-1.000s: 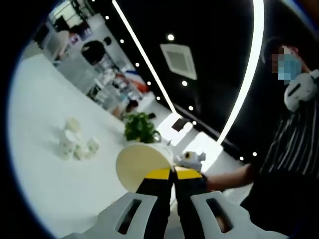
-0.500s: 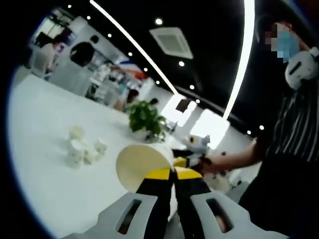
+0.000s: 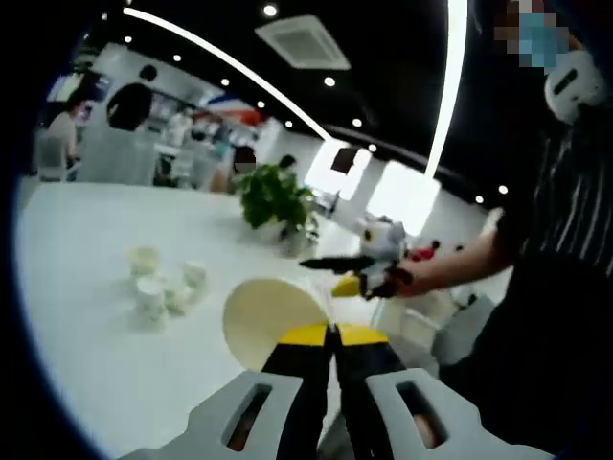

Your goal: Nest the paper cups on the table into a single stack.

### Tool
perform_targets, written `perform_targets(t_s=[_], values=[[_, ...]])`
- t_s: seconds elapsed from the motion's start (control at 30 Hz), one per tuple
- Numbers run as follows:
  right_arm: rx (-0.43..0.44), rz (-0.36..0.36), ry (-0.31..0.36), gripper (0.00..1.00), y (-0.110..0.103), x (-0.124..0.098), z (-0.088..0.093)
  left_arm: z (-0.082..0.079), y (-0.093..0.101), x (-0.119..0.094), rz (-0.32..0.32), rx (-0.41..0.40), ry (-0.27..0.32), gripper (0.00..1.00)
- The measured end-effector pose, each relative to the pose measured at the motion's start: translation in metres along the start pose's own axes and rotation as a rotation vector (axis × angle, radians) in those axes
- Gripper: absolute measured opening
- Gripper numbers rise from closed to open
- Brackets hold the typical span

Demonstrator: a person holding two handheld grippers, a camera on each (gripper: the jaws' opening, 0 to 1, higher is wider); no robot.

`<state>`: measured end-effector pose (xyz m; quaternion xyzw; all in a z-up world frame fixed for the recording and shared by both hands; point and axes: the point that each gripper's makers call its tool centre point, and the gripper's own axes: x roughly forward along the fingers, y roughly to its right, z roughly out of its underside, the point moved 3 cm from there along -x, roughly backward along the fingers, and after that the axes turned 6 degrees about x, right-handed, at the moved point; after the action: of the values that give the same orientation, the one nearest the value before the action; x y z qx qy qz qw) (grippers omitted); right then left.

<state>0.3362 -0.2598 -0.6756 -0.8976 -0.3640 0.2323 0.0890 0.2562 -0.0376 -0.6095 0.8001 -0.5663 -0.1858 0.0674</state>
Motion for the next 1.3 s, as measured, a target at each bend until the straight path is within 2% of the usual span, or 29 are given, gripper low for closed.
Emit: perform_targets(t_s=[0.4, 0.93, 1.2, 1.3], values=[[-0.044, 0.011, -0.013, 1.00, 0.001, -0.003, 0.006, 0.011, 0.007, 0.011, 0.026, 0.105, -0.155, 0.00], [-0.066, 0.025, -0.007, 1.00, 0.007, -0.008, 0.008, 0.012, 0.008, 0.024, 0.051, 0.180, -0.261, 0.00], [-0.087, 0.023, -0.019, 1.00, 0.009, -0.010, 0.013, 0.021, 0.005, 0.031, 0.045, 0.213, -0.348, 0.00], [-0.079, 0.022, -0.017, 1.00, 0.009, -0.011, 0.014, 0.026, 0.003, 0.035, 0.039, 0.251, -0.393, 0.00]])
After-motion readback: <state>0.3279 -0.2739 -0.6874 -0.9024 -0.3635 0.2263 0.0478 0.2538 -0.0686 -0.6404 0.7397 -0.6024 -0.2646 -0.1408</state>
